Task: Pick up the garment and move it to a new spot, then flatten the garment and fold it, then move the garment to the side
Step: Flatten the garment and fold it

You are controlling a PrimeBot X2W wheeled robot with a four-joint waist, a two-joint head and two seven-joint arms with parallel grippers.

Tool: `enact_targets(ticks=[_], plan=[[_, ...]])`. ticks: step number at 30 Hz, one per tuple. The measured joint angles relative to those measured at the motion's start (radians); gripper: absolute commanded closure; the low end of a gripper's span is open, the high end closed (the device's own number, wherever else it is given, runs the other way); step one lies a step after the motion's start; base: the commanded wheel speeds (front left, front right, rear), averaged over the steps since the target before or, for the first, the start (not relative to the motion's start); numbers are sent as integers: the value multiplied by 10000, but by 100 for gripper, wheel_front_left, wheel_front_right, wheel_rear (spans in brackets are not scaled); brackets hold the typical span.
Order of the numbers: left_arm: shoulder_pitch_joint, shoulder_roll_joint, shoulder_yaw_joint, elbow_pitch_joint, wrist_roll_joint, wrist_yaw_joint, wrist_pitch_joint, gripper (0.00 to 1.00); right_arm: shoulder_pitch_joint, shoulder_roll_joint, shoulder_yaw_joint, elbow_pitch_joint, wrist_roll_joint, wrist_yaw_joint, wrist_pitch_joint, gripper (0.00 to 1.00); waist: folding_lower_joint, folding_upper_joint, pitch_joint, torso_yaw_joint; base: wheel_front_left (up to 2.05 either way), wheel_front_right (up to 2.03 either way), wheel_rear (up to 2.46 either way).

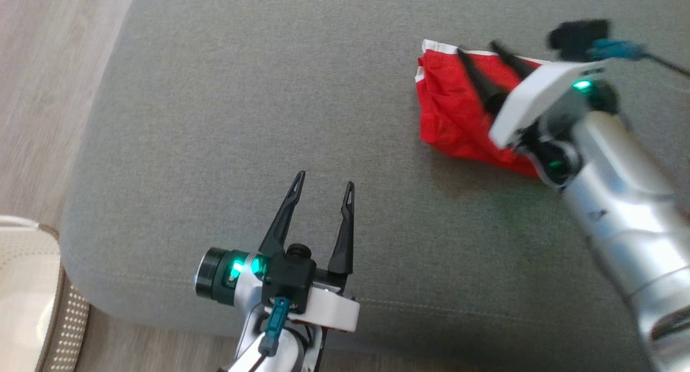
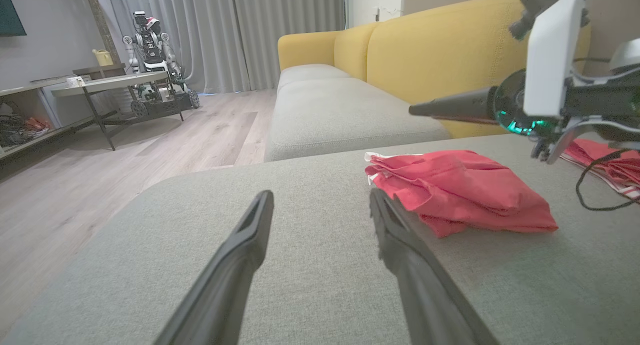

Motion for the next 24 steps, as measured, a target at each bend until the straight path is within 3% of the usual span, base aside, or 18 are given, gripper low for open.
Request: enact_targets(ticks=[8, 9, 10, 11, 16, 24], plan=[[7, 0, 71, -12, 42, 56, 0, 0, 709, -1442, -907, -447, -1055, -2, -721, 0, 0, 0, -67, -358, 0, 0, 0], [7, -2, 69, -15, 42, 56, 0, 0, 824, -1471, -878, -502, -1189, -2, -777, 27, 0, 0, -55, -381, 0, 0, 0], [7, 0, 71, -15, 42, 54, 0, 0, 928, -1478, -811, -596, -1358, -2, -838, 75, 0, 0, -36, -395, 0, 0, 0], [7, 0, 69, -15, 42, 50, 0, 0, 1004, -1461, -754, -640, -1480, -2, -894, 100, 0, 0, -12, -401, 0, 0, 0], [-14, -2, 23, -31, 88, -15, 0, 0, 993, -1452, -226, -646, -2301, -2, -1187, 100, 0, 0, 164, -329, 0, 0, 0], [-250, -8, -100, -12, 81, -10, 0, 0, 900, -1154, 629, 711, -2993, -2, -1463, 100, 0, 0, 487, 270, 0, 0, 0]])
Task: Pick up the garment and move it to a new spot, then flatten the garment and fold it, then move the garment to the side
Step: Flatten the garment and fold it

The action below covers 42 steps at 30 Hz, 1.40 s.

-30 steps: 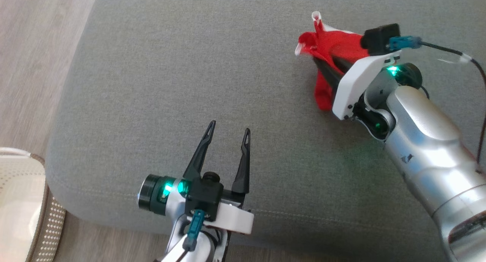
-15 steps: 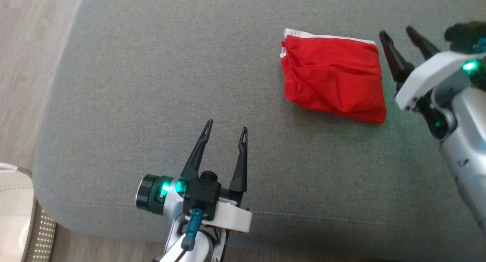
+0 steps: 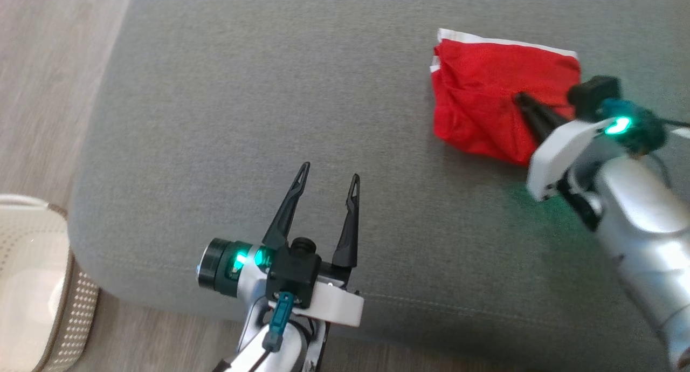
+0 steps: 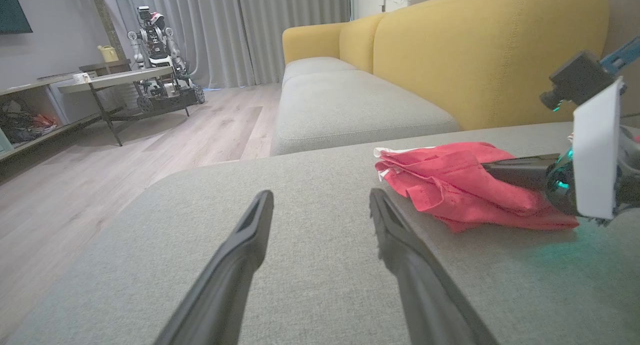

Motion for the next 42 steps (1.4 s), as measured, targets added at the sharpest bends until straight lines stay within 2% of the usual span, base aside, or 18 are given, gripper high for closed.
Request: enact_targets(ticks=[5, 13, 17, 18, 19, 20, 21, 23, 26, 30, 32, 38, 42], plan=[[-21, -2, -4, 2, -12, 27, 0, 0, 12, 431, 1112, -303, 654, 0, -207, 100, 0, 0, 28, 232, 0, 0, 0], [7, -2, 21, 10, -12, 100, 0, 0, 602, 523, 3110, -1760, 2353, 0, 198, 100, 0, 0, -214, 41, 0, 0, 0], [48, -4, 67, 15, -12, 98, 0, 0, 753, 389, 3195, -2280, 2696, 0, -316, 100, 0, 0, -403, -106, 0, 0, 0], [62, -4, 90, 13, -13, 98, 0, 0, 754, 353, 3108, -2380, 2717, 0, -479, 92, 0, 0, -464, -139, 0, 0, 0], [84, -4, 132, -4, -48, 98, 0, 0, 758, 322, 2978, -2458, 2717, 0, -627, 44, 0, 0, -527, -174, 0, 0, 0], [108, -4, 176, -17, -174, 96, 0, 0, 790, 301, 2757, -2514, 2652, 0, -759, 44, 0, 0, -600, -212, 0, 0, 0], [169, -6, 257, -54, -330, 94, 0, 0, 857, 276, 2504, -2552, 2479, 0, -867, 0, 0, 0, -676, -249, 0, 0, 0], [405, -12, 554, -104, -523, 98, 0, 0, 1152, 272, 1718, -2600, 2104, 0, -947, 0, 0, 0, -851, -340, 0, 0, 0], [886, -10, 1099, -209, -769, 98, 0, 0, 2173, 489, -391, -3388, 1254, 0, -949, 0, 0, 0, -1188, -499, 0, 0, 0], [1462, 54, 1628, -314, -892, -8, 0, 0, 4193, 1152, -2717, -4637, 81, 0, -991, 0, 0, 0, -1701, -736, 0, 0, 0], [1745, 94, 1839, -322, -892, -98, 0, 0, 5319, 1486, -3565, -5114, -309, 0, -991, 0, 0, 0, -1976, -842, 0, 0, 0], [2734, 234, 2552, -483, -951, -382, 2, 0, 7364, 2159, -5066, -6404, -1565, 0, -989, 0, -1, 0, -2598, -1274, 0, 0, 0], [3134, 267, 2945, -608, -941, -639, 2, 0, 7901, 2299, -5254, -6857, -2556, 0, -989, 0, 0, 0, -2835, -1574, 0, 0, 0]])
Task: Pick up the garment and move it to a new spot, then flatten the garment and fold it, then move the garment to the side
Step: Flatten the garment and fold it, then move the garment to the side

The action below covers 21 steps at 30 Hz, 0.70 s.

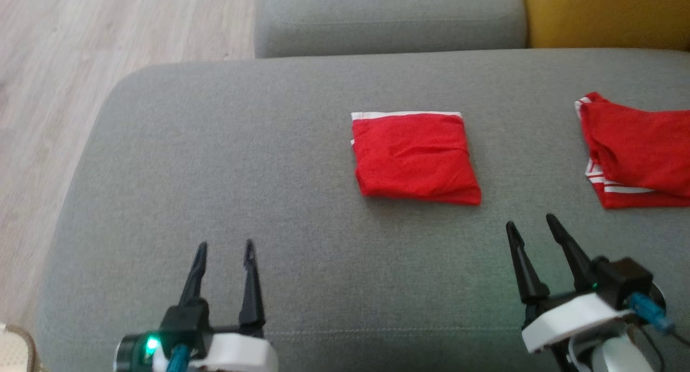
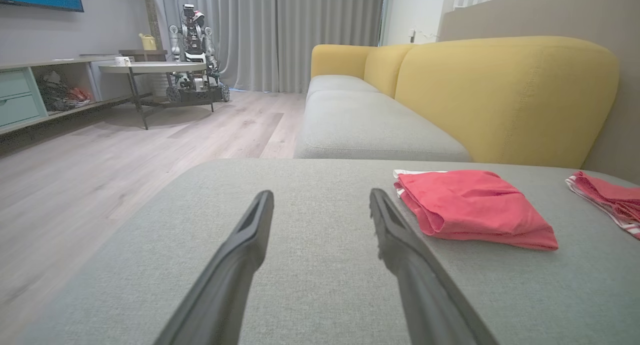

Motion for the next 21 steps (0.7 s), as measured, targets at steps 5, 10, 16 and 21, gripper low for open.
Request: enact_targets(ticks=[5, 10, 16, 21], plan=[[569, 59, 196, -48, 280, -382, 0, 0, 407, 130, -29, -209, -477, 0, 0, 0, 0, 0, -251, -197, 0, 0, 0], [845, 59, 414, -59, 435, -644, 0, 0, 550, 295, -61, -245, -669, 0, 0, 0, 0, 0, -400, -186, 0, 0, 0], [844, 23, 477, -92, 610, -765, 0, 0, 593, 385, -56, -244, -708, 0, 0, 0, 0, 0, -445, -87, 0, 0, 0], [845, -48, 662, -90, 704, -848, 0, 0, 593, 418, -58, -242, -708, 0, 0, 0, 0, 0, -448, -44, 0, 0, 0]])
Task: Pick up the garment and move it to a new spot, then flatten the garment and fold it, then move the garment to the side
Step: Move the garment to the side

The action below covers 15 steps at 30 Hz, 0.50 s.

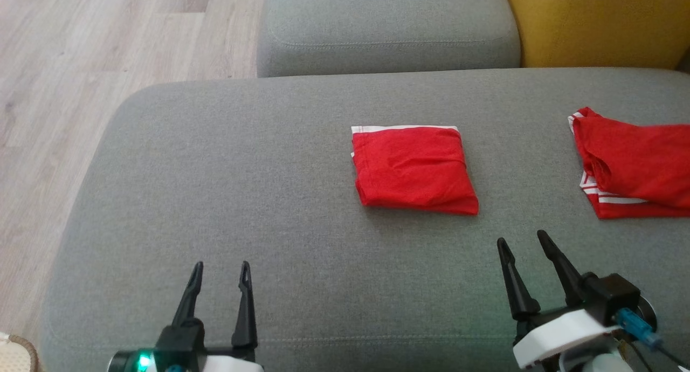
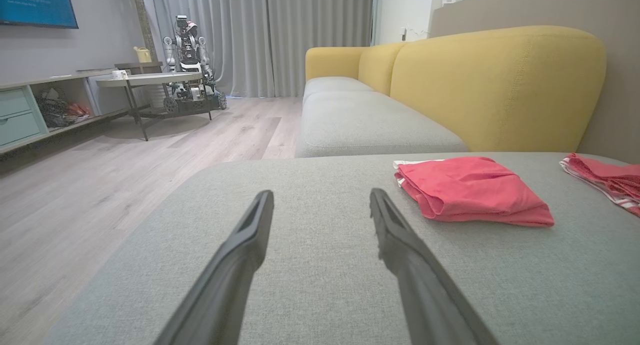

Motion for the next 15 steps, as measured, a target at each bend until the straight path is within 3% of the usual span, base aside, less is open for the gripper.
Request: enact_targets(ticks=[15], plan=[[-1, -138, 27, 15, 261, -19, 0, 0, -83, 100, -194, 468, 115, 0, 0, 0, 0, 0, 124, 213, 0, 0, 0]])
